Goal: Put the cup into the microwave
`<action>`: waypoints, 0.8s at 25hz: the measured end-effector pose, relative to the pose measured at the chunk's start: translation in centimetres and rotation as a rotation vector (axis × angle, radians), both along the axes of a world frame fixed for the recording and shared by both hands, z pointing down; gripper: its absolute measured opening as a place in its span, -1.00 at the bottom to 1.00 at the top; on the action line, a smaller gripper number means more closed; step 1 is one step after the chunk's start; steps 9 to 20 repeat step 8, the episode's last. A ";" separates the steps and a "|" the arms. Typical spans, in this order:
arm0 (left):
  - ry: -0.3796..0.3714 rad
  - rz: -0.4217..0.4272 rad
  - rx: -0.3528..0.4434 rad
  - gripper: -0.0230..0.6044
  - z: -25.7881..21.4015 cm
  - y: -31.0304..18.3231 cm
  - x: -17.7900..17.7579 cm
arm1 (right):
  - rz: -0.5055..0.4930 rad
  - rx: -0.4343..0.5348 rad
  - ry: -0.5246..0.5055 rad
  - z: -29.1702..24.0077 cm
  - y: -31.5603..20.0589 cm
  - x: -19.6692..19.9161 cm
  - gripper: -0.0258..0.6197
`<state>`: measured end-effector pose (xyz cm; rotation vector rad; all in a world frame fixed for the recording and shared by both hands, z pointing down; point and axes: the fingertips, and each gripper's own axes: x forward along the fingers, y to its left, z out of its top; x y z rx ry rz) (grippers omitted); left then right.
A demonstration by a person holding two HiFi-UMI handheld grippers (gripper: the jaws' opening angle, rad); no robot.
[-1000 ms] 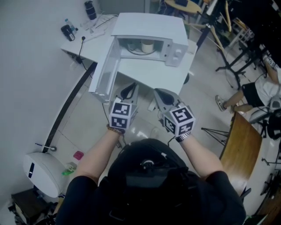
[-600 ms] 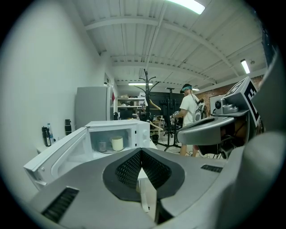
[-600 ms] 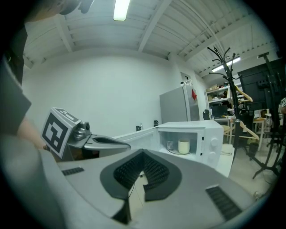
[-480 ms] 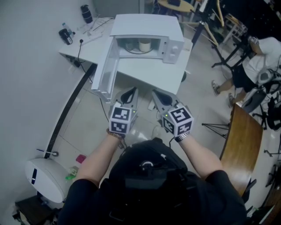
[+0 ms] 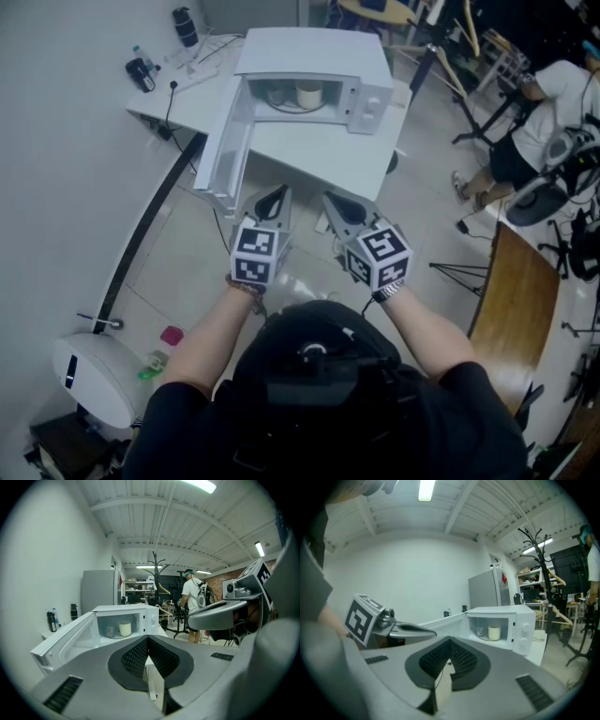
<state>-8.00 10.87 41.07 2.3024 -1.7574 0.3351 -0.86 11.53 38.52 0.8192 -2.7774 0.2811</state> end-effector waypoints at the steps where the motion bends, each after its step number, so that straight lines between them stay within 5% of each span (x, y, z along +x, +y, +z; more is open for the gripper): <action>1: -0.001 -0.002 -0.001 -0.92 -0.1 -0.1 0.1 | -0.003 -0.001 0.001 0.0 -0.1 0.1 -0.91; 20: -0.004 -0.014 -0.005 -0.92 -0.3 -0.8 1.2 | -0.025 -0.012 0.003 0.1 -1.0 0.9 -0.91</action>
